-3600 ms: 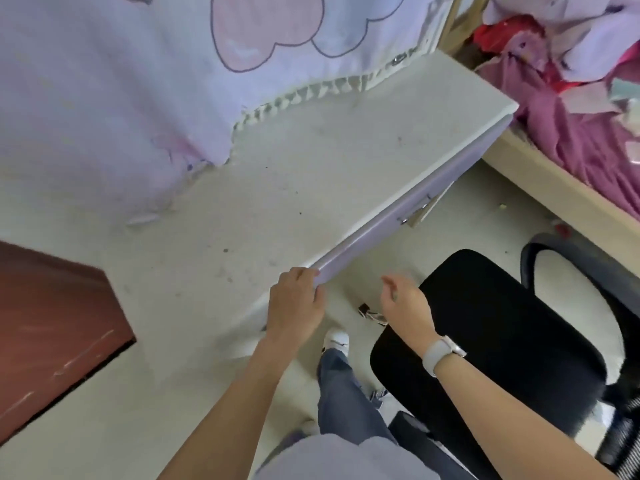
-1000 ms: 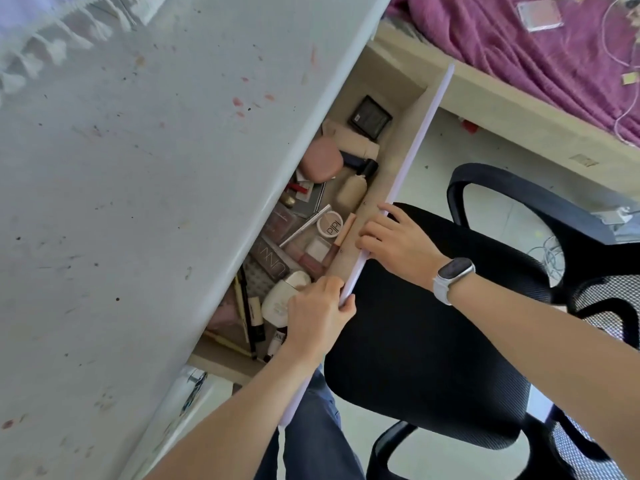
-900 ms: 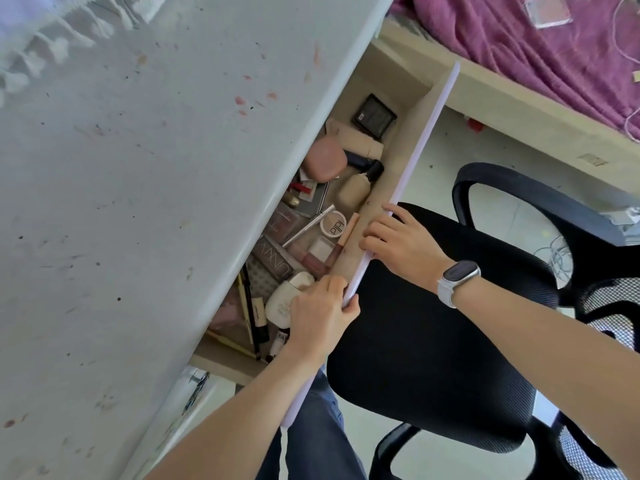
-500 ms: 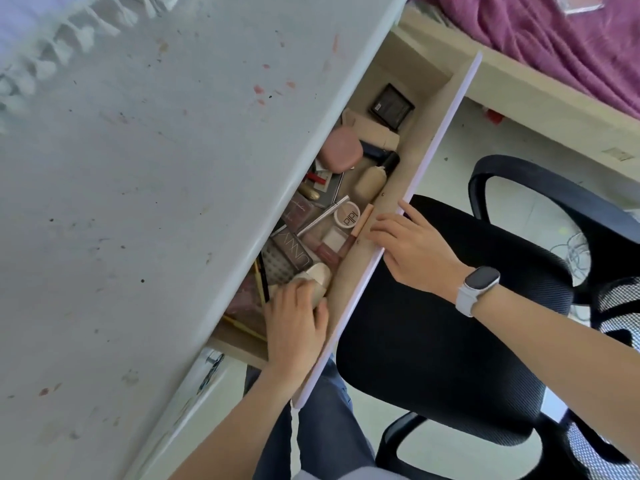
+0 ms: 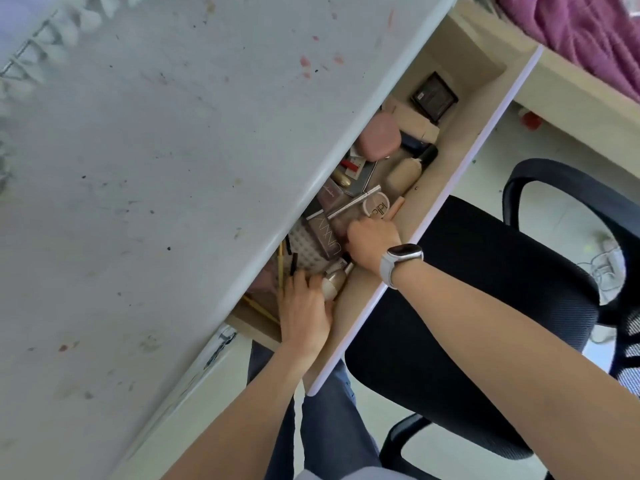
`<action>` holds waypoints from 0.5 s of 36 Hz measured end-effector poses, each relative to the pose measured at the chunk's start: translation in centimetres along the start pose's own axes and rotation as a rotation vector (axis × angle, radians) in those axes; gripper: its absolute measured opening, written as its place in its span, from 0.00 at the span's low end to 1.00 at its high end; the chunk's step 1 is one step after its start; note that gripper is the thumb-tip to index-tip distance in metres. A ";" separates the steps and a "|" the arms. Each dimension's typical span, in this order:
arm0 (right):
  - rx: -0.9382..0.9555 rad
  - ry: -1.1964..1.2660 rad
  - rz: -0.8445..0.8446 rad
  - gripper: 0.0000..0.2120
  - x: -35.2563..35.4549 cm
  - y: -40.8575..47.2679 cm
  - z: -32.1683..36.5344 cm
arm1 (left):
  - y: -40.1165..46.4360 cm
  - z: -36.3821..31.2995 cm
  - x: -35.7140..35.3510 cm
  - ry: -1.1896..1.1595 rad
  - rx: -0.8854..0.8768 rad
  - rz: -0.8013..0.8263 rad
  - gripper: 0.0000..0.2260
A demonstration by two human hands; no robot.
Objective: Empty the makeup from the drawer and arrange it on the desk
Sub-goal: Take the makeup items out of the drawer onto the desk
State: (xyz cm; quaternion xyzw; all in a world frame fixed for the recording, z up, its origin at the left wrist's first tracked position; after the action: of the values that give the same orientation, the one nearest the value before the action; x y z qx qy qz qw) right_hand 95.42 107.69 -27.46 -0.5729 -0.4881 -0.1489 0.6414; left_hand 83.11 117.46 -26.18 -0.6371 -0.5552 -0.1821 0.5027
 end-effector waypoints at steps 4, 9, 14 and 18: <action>-0.031 0.012 0.002 0.09 -0.1 0.3 0.1 | -0.9 0.5 0.8 -0.095 0.005 0.000 0.17; -0.072 0.049 0.016 0.11 -0.4 0.2 0.0 | -1.8 0.2 2.8 -0.194 -0.039 -0.055 0.16; -0.142 0.178 0.024 0.12 0.3 -0.7 -1.0 | -2.4 -0.2 5.3 -0.288 -0.084 -0.078 0.17; -0.191 0.394 -0.007 0.16 2.1 -2.5 -1.9 | -2.7 0.0 7.6 -0.404 -0.060 -0.096 0.17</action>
State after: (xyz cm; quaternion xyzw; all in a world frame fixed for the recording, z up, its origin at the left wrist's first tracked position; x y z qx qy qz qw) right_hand 95.45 106.09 -24.07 -0.5892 -0.3389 -0.3056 0.6667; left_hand 83.11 121.16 -18.97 -0.6483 -0.6687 -0.0907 0.3526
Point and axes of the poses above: each hand's wrist, its own y-axis towards the middle knuckle, its own x-axis out of the back of the hand, z = x × y, the point moved 6 cm from there along y, towards the middle knuckle, and after that the axes turned 12 degrees about -y, right-handed, at the moved point
